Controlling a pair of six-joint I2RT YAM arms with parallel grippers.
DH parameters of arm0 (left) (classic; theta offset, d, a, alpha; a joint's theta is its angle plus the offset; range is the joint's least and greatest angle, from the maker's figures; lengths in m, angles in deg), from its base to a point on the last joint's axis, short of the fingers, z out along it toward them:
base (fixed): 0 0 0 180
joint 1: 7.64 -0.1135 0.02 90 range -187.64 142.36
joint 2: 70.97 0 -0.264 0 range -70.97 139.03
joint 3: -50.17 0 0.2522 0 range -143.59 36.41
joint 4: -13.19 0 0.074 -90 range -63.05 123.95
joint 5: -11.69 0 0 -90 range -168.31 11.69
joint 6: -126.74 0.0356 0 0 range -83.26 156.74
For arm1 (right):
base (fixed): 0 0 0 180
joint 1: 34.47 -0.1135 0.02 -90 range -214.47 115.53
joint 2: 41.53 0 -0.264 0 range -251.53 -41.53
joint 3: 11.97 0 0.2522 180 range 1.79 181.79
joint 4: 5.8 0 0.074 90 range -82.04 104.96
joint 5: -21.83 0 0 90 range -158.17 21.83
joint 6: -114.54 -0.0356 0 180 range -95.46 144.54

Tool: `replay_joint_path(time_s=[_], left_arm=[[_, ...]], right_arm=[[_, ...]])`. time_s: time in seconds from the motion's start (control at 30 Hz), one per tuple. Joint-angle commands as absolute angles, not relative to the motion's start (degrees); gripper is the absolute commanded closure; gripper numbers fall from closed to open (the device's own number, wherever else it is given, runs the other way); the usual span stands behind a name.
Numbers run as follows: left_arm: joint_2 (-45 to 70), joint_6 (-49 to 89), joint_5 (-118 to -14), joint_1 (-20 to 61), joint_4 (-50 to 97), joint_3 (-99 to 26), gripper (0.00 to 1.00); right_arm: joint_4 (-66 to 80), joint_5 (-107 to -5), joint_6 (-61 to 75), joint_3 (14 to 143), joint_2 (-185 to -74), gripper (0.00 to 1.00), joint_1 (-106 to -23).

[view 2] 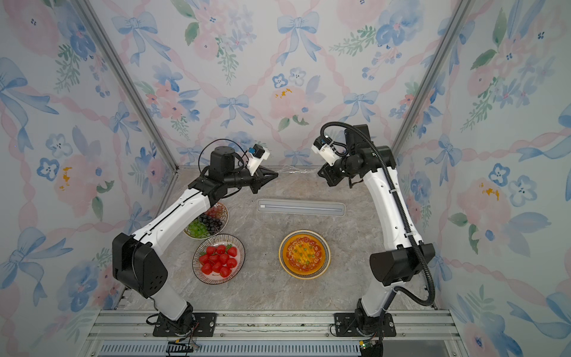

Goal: Wrap the plate with plastic wrap
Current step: Pull the plastic wrap from the plastic wrap cutting box.

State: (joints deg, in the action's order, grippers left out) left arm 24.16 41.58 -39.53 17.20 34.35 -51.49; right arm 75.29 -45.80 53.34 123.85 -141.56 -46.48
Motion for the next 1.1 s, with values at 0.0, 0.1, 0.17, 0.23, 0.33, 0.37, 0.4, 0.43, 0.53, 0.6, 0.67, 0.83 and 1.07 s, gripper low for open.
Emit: replay_joint_path(time_s=[0.0,0.1,0.17,0.23,0.33,0.37,0.4,0.43,0.53,0.6,0.67,0.83,1.07], left_arm=[[21.33,40.81,-40.4,17.35,33.26,-51.9,1.0],[20.97,40.82,-40.4,17.5,33.28,-52.09,1.0],[20.71,40.78,-40.37,17.56,33.28,-52.18,1.0],[20.59,40.63,-40.45,17.62,33.37,-52.26,1.0],[20.26,40.67,-40.61,17.93,33.34,-52.25,1.0],[20.1,40.64,-40.71,17.96,33.29,-52.23,1.0],[20.06,40.68,-40.81,18.03,33.36,-52.27,1.0],[19.93,40.67,-40.83,18.19,33.36,-52.36,1.0],[19.73,40.66,-40.95,18.34,33.42,-52.34,1.0],[19.63,40.62,-41.11,18.47,33.37,-52.32,1.0],[19.38,40.63,-41.2,18.51,33.37,-52.26,1.0],[19.38,40.75,-41.48,18.56,33.39,-52.22,1.0],[18.29,40.63,-41.74,18.76,33.38,-52.35,1.0]], right_arm=[[75.13,-47.68,53.79,125.89,-139.1,1.0,-46.77],[74.85,-48.25,53.63,125.89,-138.5,1.0,-46.9],[74.76,-48.92,53.55,125.89,-138.3,1.0,-47.2],[74.62,-49.6,53.33,125.98,-137.93,1.0,-47.36],[74.47,-50.31,53.11,125.98,-137.47,1.0,-47.62],[74.41,-50.45,53.02,125.98,-137.34,1.0,-47.72],[74.34,-50.69,53.02,125.98,-137.17,1.0,-47.73],[74.32,-51.0,53.02,125.98,-137.01,1.0,-47.95],[74.21,-51.71,52.85,125.9,-136.64,1.0,-48.12],[74.11,-52.08,52.75,125.8,-136.63,1.0,-48.31],[74.06,-52.3,52.58,125.63,-136.65,1.0,-48.42],[74.11,-53.09,52.49,125.3,-136.67,1.0,-48.72],[72.9,-53.54,52.23,124.83,-134.35,1.0,-49.06]])
